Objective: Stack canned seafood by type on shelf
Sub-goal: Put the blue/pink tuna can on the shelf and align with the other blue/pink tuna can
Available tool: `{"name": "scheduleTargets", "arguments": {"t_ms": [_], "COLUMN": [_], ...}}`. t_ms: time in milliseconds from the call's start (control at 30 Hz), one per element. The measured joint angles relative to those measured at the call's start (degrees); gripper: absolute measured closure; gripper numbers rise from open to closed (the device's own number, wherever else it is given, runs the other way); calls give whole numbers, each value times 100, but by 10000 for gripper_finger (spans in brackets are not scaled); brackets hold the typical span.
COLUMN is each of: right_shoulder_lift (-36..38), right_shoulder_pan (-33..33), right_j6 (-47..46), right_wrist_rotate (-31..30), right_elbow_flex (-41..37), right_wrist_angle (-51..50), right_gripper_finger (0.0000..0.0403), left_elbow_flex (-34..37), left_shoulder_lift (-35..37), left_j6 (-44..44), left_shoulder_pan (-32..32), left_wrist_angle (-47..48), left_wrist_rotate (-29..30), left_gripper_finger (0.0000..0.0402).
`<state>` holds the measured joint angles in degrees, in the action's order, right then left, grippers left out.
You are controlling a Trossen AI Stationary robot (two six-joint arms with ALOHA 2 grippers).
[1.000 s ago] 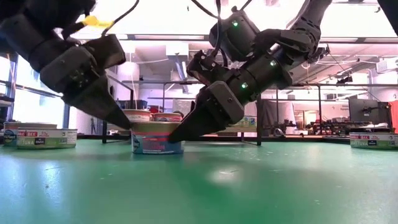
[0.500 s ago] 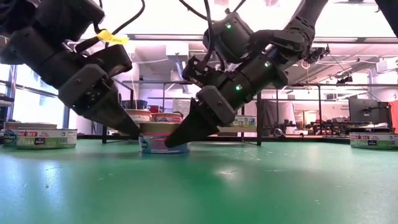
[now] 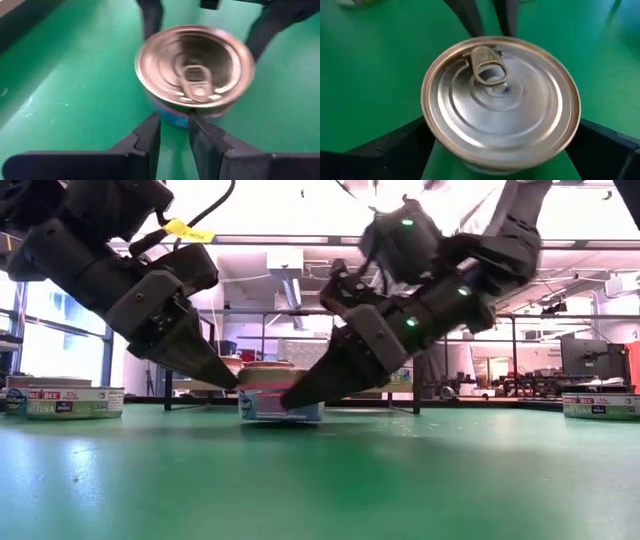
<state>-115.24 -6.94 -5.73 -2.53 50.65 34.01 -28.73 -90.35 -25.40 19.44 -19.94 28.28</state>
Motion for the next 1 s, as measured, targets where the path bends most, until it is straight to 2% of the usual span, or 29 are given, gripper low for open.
{"name": "scheduleTargets", "arguments": {"t_ms": [133,200,333,600,1000], "right_shoulder_lift": [-17,-17,-29,-31,-31], "right_shoulder_pan": [-57,-95,-119,-98,-95], "right_j6": [-350,-432,-451,-411,841], "right_wrist_rotate": [-73,-244,-433,-383,13], "right_elbow_flex": [-480,-629,-735,-668,-670], "right_wrist_angle": [1170,1442,1487,1435,1415], "right_gripper_finger": [7,6,6,6,28], "left_elbow_flex": [5,7,9,13,20], "left_shoulder_lift": [0,0,0,2,-91], "left_j6": [1,1,1,158,467], "left_shoulder_pan": [2,2,4,9,-183], "left_wrist_angle": [21,7,-64,-452,-643], "left_wrist_rotate": [2,-16,-32,-120,-259], "left_gripper_finger": [316,316,316,316,316]}}
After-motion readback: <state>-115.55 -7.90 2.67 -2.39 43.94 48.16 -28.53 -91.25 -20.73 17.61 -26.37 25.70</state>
